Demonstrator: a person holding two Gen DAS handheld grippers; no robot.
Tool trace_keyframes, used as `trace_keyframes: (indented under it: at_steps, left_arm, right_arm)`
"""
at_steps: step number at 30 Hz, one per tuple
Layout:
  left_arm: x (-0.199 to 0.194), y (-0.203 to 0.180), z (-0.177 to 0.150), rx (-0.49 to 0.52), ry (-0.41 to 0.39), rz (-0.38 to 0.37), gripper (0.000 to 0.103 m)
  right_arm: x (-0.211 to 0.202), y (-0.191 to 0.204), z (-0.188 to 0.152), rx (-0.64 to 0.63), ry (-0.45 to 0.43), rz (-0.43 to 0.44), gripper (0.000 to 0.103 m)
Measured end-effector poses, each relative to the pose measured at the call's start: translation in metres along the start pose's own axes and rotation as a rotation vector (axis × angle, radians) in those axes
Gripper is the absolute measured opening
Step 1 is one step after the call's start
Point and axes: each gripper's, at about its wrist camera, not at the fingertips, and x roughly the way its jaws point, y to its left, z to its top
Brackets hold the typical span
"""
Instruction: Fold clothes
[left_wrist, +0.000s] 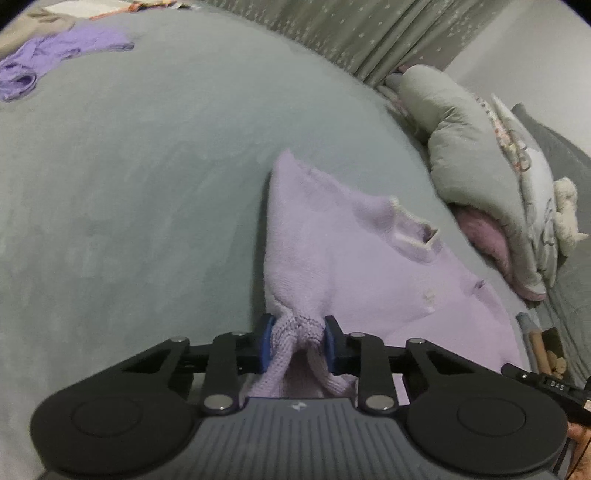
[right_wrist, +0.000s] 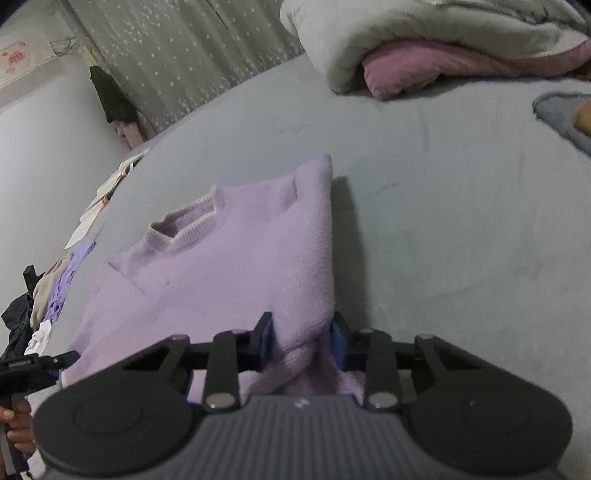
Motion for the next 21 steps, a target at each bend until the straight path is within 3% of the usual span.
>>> trace_keyframes:
  at_steps: [5,12,17,21]
  left_arm:
    - [-0.009,0.0,0.002,0.006,-0.033,-0.004,0.023]
    - [0.014,0.019,0.002,-0.074,0.035,0.025,0.024]
    - [0.013,0.021,0.005,-0.091,0.042,0.006,0.025]
    - [0.006,0.026,0.009,-0.124,0.04,-0.021,0.026]
  right_arm:
    - [-0.024,0.01,0.002,-0.007,-0.069,0.034,0.027]
    - [0.001,-0.008,0.002,0.056,0.015,-0.017,0.029]
    - [0.006,-0.019,0.0,0.071,0.041,-0.003,0.042]
    - [-0.002,-0.024,0.001,0.09,0.005,0.011,0.045]
